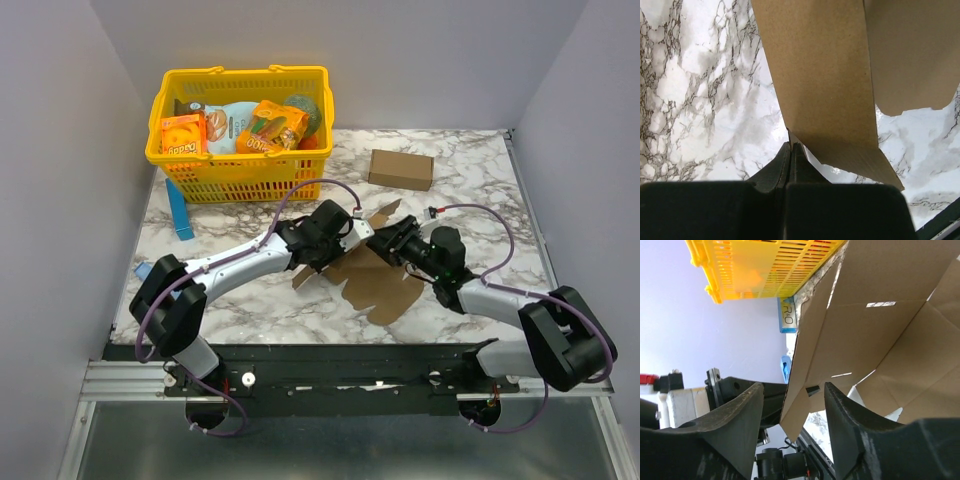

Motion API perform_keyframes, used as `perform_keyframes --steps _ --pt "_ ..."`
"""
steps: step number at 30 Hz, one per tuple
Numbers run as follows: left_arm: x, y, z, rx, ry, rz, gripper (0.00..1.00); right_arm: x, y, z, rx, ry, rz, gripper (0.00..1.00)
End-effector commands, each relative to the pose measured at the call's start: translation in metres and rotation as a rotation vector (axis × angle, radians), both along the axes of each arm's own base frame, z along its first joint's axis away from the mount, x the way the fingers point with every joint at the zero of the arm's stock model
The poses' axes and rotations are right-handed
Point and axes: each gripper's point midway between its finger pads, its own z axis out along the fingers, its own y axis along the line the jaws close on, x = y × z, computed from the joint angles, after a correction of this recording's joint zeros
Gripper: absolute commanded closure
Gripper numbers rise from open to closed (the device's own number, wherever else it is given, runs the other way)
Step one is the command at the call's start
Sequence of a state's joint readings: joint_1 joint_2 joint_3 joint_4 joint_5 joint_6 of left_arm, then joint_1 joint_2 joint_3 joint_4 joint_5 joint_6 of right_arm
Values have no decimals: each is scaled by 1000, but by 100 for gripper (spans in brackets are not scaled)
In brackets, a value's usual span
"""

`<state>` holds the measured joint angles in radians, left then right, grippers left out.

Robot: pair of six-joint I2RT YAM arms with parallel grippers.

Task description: Fold the paper box

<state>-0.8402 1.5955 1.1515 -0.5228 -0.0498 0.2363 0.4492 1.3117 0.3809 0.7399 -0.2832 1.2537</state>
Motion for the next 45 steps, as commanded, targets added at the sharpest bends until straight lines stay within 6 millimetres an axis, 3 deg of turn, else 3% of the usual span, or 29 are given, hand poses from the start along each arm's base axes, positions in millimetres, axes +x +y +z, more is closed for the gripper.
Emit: perform_keyframes --steps 1,12,16,19,20,25,28,31,32,36,39,41,44,45 --pt "0 -1 13 -15 -45 -23 100 12 -5 -6 -25 -1 -41 44" --pt "-6 -5 14 -31 -18 -56 100 21 -10 -25 -38 -29 -55 63" --pt "-7 -8 11 -27 -3 -69 100 24 -10 -27 -16 -67 -43 77" --pt "-3 -10 14 -32 -9 -63 100 24 -7 -31 0 -87 -29 85" --pt "-1 -13 18 -44 -15 -55 100 25 -6 -23 21 -133 -26 88" --pt "20 -14 22 -65 -1 30 98 23 -9 -34 45 -149 -41 96" --pt "31 -20 29 -107 -7 71 78 23 -13 -33 53 -168 -63 96" --pt "40 -26 43 -176 -20 94 51 22 -17 -33 42 -174 -80 96" --pt "40 -29 47 -206 -12 88 38 21 -18 -34 42 -168 -85 95" --pt "50 -26 66 -308 -12 122 11 21 -22 -35 36 -155 -105 96" --pt "53 -21 83 -420 -22 155 5 21 -24 -37 26 -142 -120 95" --pt "65 -3 93 -474 -55 224 4 20 -26 -41 14 -121 -127 95" --pt "71 24 73 -474 -73 371 4 22 -27 -40 5 -112 -134 96" --pt "66 33 55 -450 -57 421 5 22 -27 -38 4 -118 -139 96"
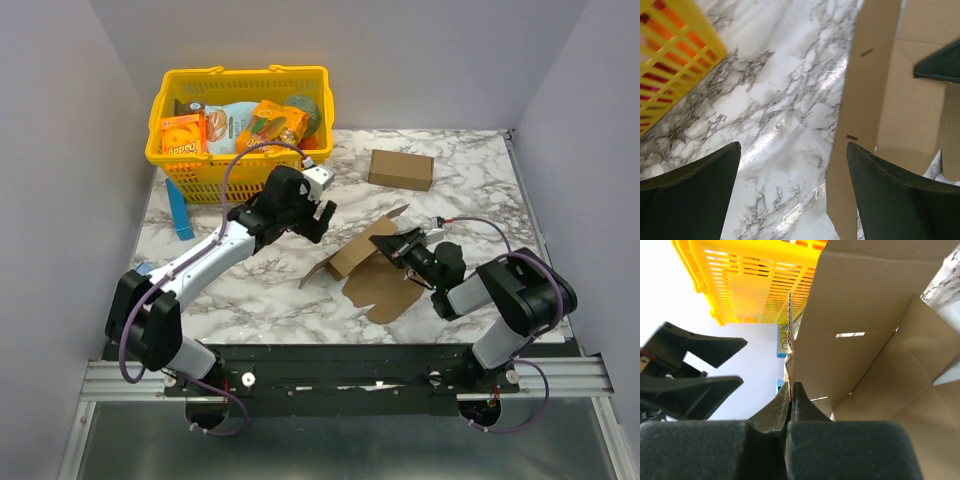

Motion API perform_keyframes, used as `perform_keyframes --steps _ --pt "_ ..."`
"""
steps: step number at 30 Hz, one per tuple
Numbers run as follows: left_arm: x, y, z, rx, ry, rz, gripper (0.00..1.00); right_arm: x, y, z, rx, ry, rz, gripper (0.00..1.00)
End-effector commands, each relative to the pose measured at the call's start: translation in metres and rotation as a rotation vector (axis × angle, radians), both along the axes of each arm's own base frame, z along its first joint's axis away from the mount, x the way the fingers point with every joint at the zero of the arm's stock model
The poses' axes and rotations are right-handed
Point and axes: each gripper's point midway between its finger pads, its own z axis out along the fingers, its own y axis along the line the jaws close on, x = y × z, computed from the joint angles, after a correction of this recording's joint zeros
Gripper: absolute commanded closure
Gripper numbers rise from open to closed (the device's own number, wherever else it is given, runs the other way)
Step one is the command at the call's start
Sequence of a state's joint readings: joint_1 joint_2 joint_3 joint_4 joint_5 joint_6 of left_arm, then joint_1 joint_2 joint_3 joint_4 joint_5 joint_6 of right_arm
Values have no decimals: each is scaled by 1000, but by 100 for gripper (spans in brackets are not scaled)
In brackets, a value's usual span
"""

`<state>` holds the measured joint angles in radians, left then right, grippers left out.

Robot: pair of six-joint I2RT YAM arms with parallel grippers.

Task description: Fold the paper box

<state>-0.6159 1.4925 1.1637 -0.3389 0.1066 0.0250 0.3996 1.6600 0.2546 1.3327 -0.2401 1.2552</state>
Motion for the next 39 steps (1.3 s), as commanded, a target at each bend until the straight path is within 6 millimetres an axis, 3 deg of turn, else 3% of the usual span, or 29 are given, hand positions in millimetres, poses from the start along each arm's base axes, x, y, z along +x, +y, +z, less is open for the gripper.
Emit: perform_keyframes --steps 1,3,7,13,26,39 --pt "1 24 -21 -60 15 188 5 4 -8 -1 -40 -4 -52 96" --pt "-6 37 -48 -42 47 253 5 5 -9 -2 -50 0 -56 96" --pt "-13 53 -80 -28 90 367 6 8 -10 -8 -73 22 -65 96" --pt "-31 49 -115 15 154 342 8 7 -13 -20 -77 68 -83 97" --pt "-72 1 -126 -34 161 148 8 9 -18 -17 -106 75 -110 97" --pt "-77 -50 -110 -260 121 86 7 4 -27 -23 -128 101 -143 98"
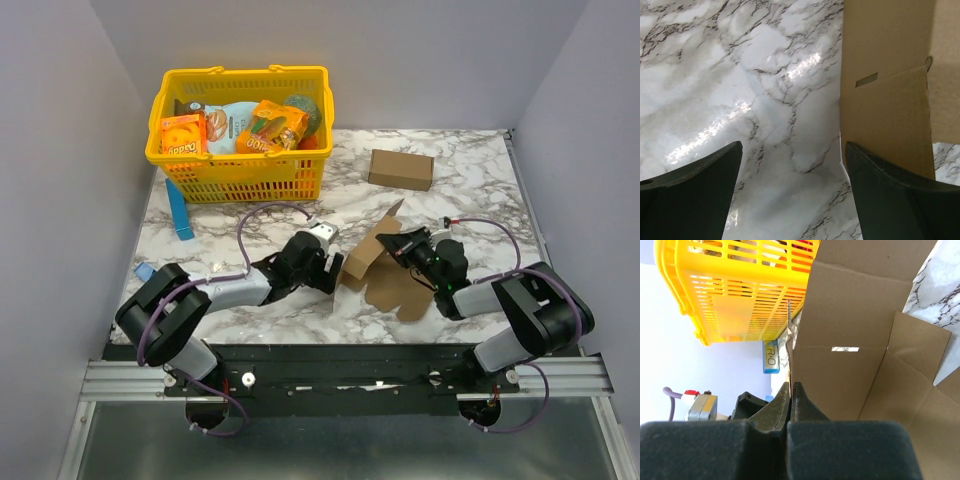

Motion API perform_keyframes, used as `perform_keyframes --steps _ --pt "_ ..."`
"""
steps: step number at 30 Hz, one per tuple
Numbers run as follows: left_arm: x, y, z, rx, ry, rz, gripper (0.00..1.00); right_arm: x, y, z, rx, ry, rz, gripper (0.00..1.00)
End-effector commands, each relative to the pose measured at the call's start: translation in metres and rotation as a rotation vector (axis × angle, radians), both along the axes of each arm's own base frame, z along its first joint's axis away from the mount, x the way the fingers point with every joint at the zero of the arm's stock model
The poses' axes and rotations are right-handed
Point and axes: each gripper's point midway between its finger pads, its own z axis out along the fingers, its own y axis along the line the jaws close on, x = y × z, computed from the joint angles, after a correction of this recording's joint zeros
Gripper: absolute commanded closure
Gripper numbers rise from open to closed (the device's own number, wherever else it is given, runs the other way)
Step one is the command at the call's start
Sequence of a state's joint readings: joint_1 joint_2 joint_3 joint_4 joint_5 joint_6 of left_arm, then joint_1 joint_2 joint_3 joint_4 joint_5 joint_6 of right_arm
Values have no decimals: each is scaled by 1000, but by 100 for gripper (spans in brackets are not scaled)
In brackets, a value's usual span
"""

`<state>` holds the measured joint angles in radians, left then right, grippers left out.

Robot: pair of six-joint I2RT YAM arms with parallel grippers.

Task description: Fold the paper box

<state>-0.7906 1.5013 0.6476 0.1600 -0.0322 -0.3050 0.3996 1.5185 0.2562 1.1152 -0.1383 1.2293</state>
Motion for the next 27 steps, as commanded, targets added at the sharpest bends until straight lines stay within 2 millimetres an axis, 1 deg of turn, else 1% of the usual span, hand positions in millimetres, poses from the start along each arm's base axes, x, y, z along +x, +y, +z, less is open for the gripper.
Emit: perform_keyframes --steps 1,3,5,7,10,12,13,14,15,16,18,19,21,22,23,25,27 --pt "-6 -41 16 -167 -29 -53 7 -1 -11 -22 -68 56 -48 98" --pt "-7 -48 20 -197 -41 -59 7 -2 -12 -23 -69 61 -53 98" --pt "-13 -56 19 -220 -31 -82 7 -3 -14 -25 -74 67 -61 98" --pt "-16 -59 19 -235 -30 -91 7 -3 -16 -24 -80 61 -69 98" --pt "-21 -61 20 -247 -31 -97 7 -4 -19 -28 -88 72 -81 99" --pt "-23 -58 18 -241 -20 -65 7 -4 -20 -29 -91 77 -86 99" --pt "-22 -57 25 -248 -24 -47 7 -4 -20 -29 -91 78 -85 99" --pt "-19 -53 28 -255 -16 7 7 -5 -20 -29 -89 77 -84 99" --pt "-13 -43 26 -221 -18 73 7 -5 -20 -28 -90 77 -86 99" --pt "-11 -39 38 -237 -29 109 7 -4 -20 -29 -91 78 -89 99" --pt "-7 -27 46 -217 -26 185 6 -5 -21 -27 -90 75 -90 99" --pt "-6 -24 59 -238 -40 205 6 -5 -22 -26 -90 74 -95 99" --pt "-7 -22 68 -255 -25 228 5 -5 -22 -25 -92 73 -96 98" --pt "-7 -22 80 -281 -37 235 5 -5 -23 -25 -92 75 -102 98" --pt "-9 -22 83 -293 -34 231 4 -5 -23 -25 -91 79 -104 98" --pt "-16 -32 94 -334 -21 167 3 -5 -24 -22 -87 72 -108 98" --pt "-21 -40 96 -330 3 119 4 -5 -24 -21 -86 76 -110 97"
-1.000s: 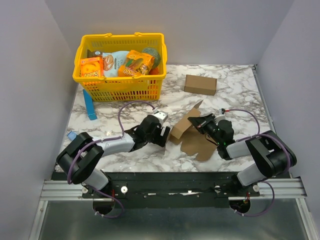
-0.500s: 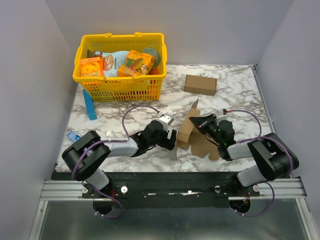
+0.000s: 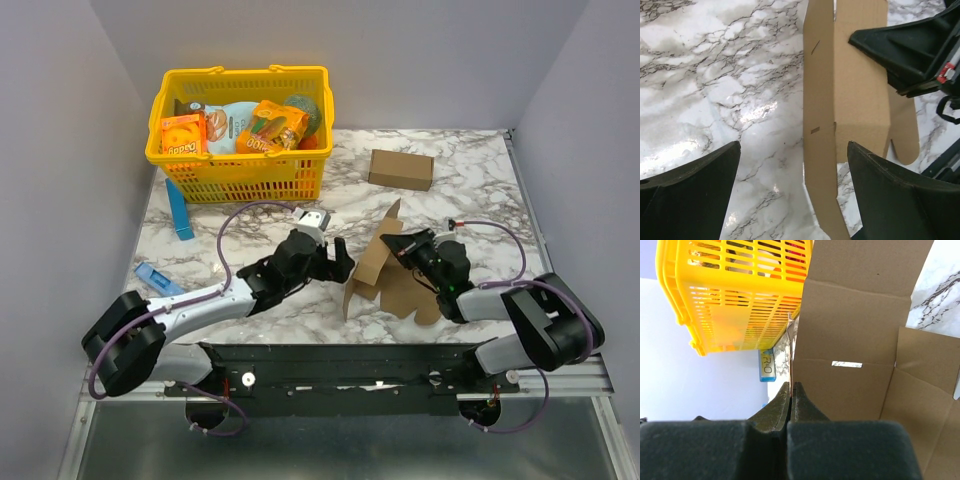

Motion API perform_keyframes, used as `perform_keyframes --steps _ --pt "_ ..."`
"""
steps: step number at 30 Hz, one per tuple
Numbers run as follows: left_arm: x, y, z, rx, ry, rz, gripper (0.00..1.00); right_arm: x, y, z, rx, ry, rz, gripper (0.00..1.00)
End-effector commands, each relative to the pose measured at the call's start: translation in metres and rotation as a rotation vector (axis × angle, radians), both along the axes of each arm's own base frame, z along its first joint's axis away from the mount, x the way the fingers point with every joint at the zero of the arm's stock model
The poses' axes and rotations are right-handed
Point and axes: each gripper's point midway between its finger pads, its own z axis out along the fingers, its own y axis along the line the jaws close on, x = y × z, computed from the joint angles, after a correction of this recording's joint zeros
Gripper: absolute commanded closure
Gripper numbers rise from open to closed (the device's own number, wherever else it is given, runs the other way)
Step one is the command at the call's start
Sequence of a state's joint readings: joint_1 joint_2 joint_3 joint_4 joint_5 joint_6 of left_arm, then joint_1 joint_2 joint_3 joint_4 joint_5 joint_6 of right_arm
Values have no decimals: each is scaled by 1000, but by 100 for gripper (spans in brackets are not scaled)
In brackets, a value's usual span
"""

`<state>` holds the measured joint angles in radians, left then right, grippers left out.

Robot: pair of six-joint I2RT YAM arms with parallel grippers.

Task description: Fold the paper box

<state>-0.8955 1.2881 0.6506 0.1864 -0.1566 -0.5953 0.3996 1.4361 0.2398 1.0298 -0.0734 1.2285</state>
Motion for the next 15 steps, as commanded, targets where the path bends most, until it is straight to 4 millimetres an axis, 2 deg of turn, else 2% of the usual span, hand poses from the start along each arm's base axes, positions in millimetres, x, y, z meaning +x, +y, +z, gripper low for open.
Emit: perform_keyframes --steps 1,5,9,12,15 --pt "-12 -11 3 17 47 -79 4 -4 -12 -22 -68 62 -47 96" --pt "-21 -9 -15 168 81 -159 6 -5 -14 -22 -70 71 -54 94" --pt "-31 -12 -21 240 92 -233 12 -4 -14 -20 -72 74 -55 92" --pt "-34 -17 -25 266 94 -279 26 -3 -14 -20 -74 78 -57 91" --pt "-38 -21 -29 314 103 -321 45 -3 -14 -18 -72 77 -59 89"
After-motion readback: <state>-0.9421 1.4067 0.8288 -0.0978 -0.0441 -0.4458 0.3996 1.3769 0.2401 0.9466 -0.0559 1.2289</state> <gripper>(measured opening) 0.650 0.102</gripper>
